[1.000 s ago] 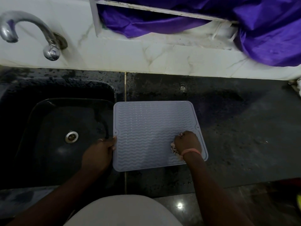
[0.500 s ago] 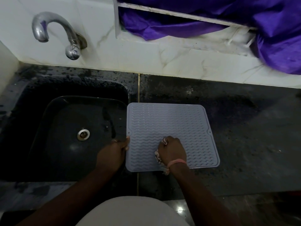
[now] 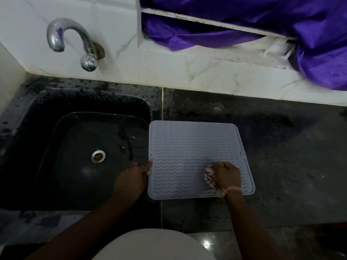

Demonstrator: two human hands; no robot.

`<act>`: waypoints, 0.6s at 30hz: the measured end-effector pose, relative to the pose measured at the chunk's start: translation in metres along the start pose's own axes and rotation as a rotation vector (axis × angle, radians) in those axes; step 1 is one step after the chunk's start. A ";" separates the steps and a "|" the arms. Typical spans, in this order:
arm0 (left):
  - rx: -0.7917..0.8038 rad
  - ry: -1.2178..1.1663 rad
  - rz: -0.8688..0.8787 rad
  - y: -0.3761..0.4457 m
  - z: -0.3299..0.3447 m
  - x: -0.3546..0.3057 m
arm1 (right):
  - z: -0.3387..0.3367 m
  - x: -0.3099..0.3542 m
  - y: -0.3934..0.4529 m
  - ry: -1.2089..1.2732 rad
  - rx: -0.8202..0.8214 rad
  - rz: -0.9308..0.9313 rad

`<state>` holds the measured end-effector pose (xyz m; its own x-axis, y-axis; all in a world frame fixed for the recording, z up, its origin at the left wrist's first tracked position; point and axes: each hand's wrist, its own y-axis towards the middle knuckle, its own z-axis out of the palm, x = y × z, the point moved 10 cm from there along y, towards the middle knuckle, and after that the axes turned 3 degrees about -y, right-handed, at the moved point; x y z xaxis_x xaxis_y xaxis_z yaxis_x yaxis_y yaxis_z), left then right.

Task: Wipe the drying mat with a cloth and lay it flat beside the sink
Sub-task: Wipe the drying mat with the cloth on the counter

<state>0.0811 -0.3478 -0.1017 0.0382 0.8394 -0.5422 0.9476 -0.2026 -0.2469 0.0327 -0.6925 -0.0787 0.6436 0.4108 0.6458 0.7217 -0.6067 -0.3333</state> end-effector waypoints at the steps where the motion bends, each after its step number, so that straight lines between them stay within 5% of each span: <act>1: 0.001 -0.004 -0.009 0.000 0.000 0.000 | -0.009 0.004 0.001 -0.040 -0.059 -0.041; 7: 0.004 0.014 -0.013 -0.001 -0.002 -0.002 | 0.028 0.019 -0.006 -0.278 -0.047 -0.169; 12: -0.003 0.016 0.016 -0.002 -0.001 -0.004 | 0.055 0.026 -0.015 -0.452 0.015 -0.104; 18: -0.010 -0.021 -0.008 -0.001 0.003 0.003 | 0.076 0.033 -0.026 -0.418 0.105 -0.091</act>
<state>0.0795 -0.3468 -0.1057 0.0243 0.8303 -0.5568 0.9509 -0.1911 -0.2433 0.0552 -0.6114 -0.1009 0.6086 0.7125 0.3492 0.7882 -0.4919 -0.3700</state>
